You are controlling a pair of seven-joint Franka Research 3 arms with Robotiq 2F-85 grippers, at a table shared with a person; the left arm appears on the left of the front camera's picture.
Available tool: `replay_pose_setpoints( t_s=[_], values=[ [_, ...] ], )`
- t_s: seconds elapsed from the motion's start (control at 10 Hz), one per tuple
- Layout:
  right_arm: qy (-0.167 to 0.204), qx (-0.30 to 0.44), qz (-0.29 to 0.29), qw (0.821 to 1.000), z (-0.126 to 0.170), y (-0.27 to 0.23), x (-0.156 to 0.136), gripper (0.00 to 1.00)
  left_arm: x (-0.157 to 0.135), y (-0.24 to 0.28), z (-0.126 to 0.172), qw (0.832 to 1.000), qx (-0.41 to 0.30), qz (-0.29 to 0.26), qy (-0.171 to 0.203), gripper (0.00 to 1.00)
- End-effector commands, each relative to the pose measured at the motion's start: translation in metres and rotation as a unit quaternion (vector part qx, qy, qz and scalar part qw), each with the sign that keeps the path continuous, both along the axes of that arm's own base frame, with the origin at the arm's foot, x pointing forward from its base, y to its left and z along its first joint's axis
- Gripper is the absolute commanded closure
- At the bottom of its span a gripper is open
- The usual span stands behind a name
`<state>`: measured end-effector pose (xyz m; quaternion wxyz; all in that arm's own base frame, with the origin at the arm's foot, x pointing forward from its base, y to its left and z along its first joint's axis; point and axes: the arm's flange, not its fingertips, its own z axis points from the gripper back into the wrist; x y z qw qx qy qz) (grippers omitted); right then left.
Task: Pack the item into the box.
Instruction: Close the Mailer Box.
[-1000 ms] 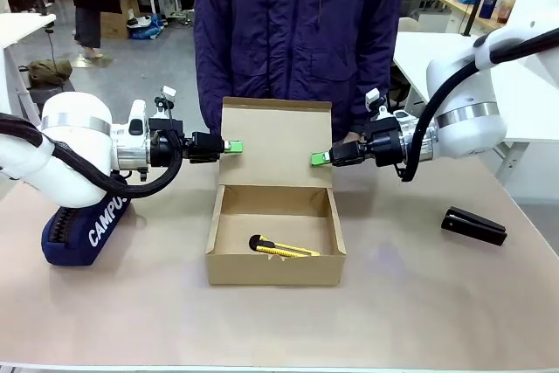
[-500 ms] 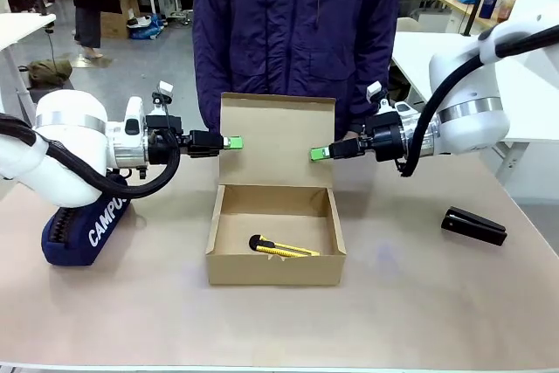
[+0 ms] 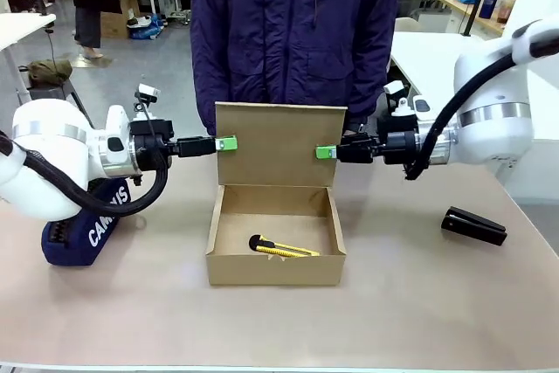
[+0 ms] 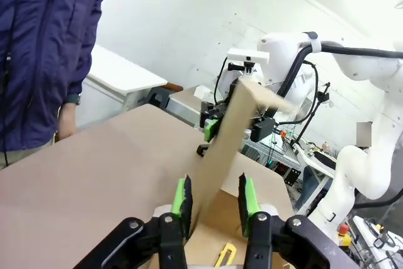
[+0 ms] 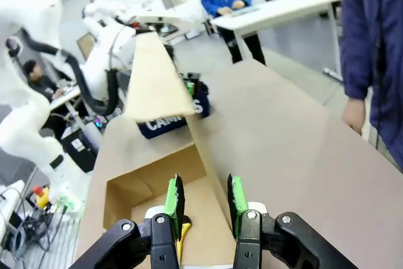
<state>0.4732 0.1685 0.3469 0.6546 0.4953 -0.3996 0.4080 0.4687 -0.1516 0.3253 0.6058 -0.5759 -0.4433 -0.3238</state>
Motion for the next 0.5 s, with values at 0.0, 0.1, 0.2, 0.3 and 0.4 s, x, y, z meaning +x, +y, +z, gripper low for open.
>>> replay_pose_setpoints(
  t_s=[0.0, 0.1, 0.2, 0.3, 0.4],
  values=[
    [-0.053, 0.025, 0.021, 0.998, -0.003, -0.001, -0.025, 0.59, -0.018, 0.004, -0.002, 0.999, -0.017, -0.002, -0.043, 0.58],
    [-0.075, 0.035, 0.019, 0.996, -0.004, -0.002, -0.029, 0.59, -0.027, 0.003, -0.003, 0.998, -0.011, -0.01, -0.063, 0.58],
    [-0.097, 0.046, 0.027, 0.994, -0.005, -0.003, -0.033, 0.59, -0.035, 0.004, -0.003, 0.996, -0.012, -0.019, -0.082, 0.58],
    [-0.117, 0.05, 0.039, 0.991, -0.007, -0.002, -0.039, 0.59, -0.041, 0.004, -0.005, 0.995, -0.003, -0.017, -0.097, 0.58],
    [-0.134, 0.052, 0.045, 0.989, -0.01, -0.002, -0.043, 0.59, -0.047, 0.005, -0.006, 0.994, 0.0, -0.022, -0.106, 0.58]
  ],
)
